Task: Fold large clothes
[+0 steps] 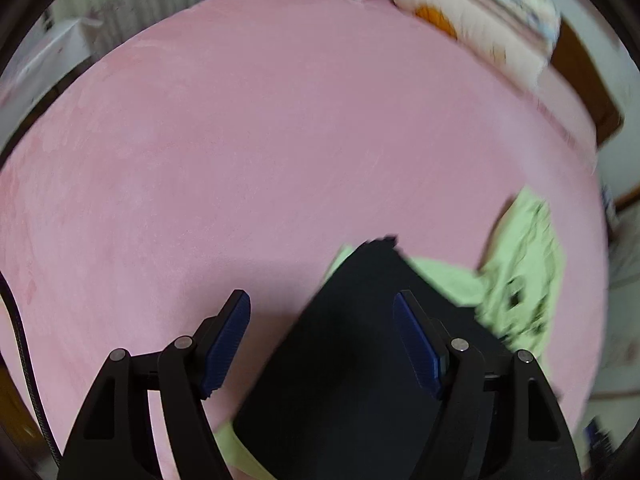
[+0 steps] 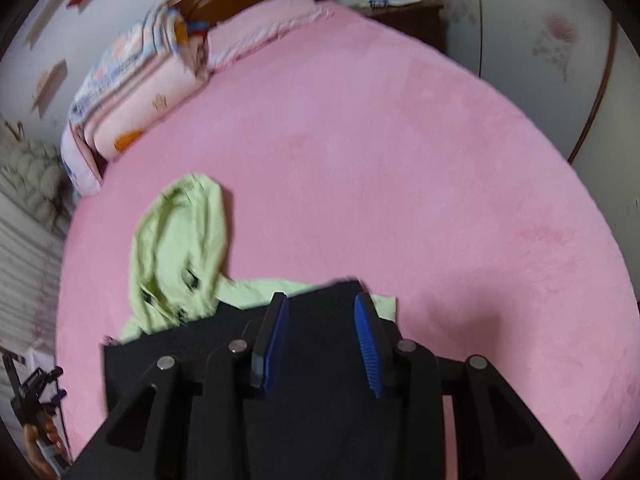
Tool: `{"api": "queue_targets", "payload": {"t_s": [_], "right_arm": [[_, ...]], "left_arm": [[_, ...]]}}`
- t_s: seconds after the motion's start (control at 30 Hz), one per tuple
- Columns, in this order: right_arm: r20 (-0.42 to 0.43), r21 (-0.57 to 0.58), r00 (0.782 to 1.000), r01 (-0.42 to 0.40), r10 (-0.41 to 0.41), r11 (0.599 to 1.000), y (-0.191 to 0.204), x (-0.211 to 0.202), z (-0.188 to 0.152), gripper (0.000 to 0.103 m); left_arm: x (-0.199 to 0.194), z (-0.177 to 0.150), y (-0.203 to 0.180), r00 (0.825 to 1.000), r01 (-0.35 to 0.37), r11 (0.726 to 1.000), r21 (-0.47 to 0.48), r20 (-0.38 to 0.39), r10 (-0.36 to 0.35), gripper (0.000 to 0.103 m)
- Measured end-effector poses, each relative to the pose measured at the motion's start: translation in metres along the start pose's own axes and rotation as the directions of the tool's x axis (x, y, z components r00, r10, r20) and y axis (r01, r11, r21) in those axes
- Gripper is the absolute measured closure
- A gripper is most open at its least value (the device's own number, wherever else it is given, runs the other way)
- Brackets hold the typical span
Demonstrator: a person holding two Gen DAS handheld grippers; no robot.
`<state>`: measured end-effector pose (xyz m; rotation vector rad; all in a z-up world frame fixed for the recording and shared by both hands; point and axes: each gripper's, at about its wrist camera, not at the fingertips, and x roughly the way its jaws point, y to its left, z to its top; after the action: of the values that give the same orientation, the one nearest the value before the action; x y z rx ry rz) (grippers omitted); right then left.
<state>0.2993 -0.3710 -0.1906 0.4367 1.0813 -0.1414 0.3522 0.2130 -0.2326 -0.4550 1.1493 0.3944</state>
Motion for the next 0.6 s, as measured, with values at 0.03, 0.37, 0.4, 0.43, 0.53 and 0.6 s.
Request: {"api": "queue_targets", "payload": {"t_s": [0.03,0.37,0.4,0.43,0.53,0.6], "right_arm": [[-0.025,-0.011,1.000,-0.002,0.002,1.000,-0.004,0.012,-0.006,0.068],[-0.101,-0.072,0.992,0.073,-0.080,0.995,-0.013,0.078,-0.030,0.068],[-0.101,-0.075,0.991,0.082,-0.089,0.994,-0.013,0.085,-0.029,0.068],[-0.103,-0.079,0.989,0.096,-0.104,0.992,-0.013,0.093,-0.028,0.068],[-0.125,-0.066,0.985,0.113,-0.120,0.991,-0.016,0.113,-0.028,0.068],[-0.136,-0.049,0.983,0.117,-0.123,0.992,-0.019,0.121,-0.028,0.068]], "left_arm": [[0.006,-0.001,0.001,1.000,-0.005,1.000,0.029,-0.002,0.005,0.030],[0.102,0.004,-0.024,0.995,0.042,0.963,0.266,-0.100,-0.016,0.030],[0.109,0.006,-0.025,0.993,0.055,0.964,0.258,-0.115,-0.026,0.030],[0.115,0.008,-0.025,0.991,0.071,0.966,0.249,-0.128,-0.039,0.030],[0.129,0.012,-0.029,0.985,0.123,0.964,0.236,-0.147,-0.090,0.032],[0.133,0.014,-0.034,0.982,0.156,0.956,0.247,-0.145,-0.123,0.045]]}}
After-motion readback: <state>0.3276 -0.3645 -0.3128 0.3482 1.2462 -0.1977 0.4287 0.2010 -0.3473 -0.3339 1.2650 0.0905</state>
